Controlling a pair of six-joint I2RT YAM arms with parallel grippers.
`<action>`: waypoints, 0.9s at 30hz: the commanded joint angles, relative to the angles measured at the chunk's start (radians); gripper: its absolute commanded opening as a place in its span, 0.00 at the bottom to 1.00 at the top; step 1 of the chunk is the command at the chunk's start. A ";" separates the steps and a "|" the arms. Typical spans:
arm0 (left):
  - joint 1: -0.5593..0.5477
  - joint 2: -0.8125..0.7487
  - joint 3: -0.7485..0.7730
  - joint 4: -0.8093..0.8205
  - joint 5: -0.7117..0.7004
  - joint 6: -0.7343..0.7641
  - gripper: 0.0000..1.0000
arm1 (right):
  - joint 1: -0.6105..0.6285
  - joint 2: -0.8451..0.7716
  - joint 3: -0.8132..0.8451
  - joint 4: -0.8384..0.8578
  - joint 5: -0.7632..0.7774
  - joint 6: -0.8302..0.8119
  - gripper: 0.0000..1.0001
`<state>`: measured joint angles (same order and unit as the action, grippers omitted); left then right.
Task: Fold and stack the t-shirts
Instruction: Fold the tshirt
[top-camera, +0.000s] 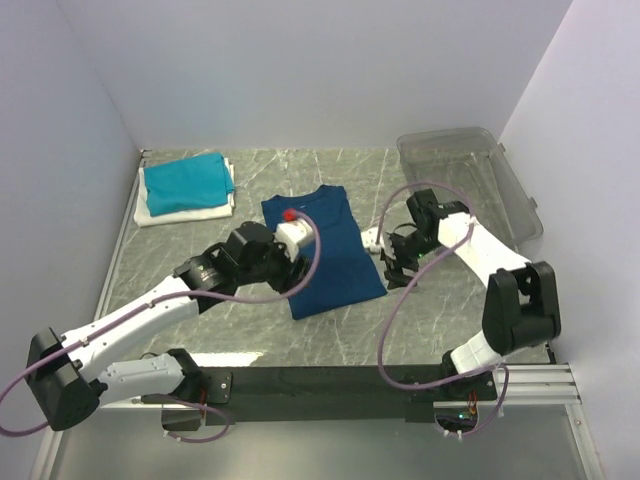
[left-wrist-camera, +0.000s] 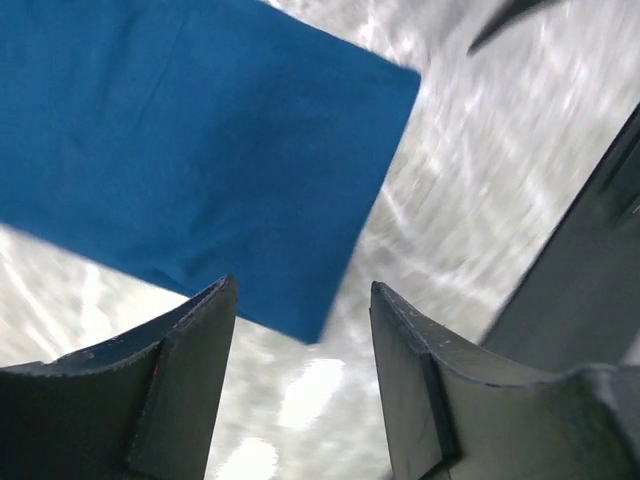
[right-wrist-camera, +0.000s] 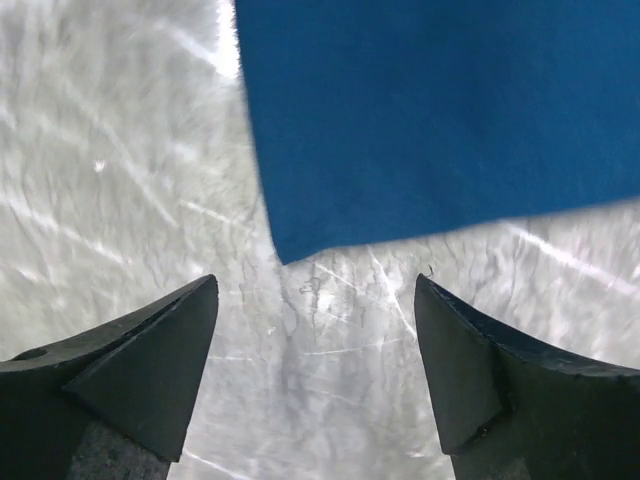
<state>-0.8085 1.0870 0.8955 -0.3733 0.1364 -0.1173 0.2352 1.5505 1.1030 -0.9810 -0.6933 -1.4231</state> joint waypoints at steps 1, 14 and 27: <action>-0.031 -0.003 -0.050 0.001 0.031 0.418 0.62 | 0.010 -0.043 -0.057 0.011 -0.022 -0.293 0.86; -0.136 0.212 -0.219 0.177 0.009 0.539 0.60 | 0.047 -0.061 -0.183 0.176 0.011 -0.238 0.80; -0.162 0.320 -0.244 0.228 -0.009 0.533 0.54 | 0.092 0.017 -0.180 0.225 0.071 -0.175 0.77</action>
<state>-0.9604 1.4055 0.6670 -0.1864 0.1314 0.4030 0.3035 1.5349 0.9085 -0.7845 -0.6437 -1.6314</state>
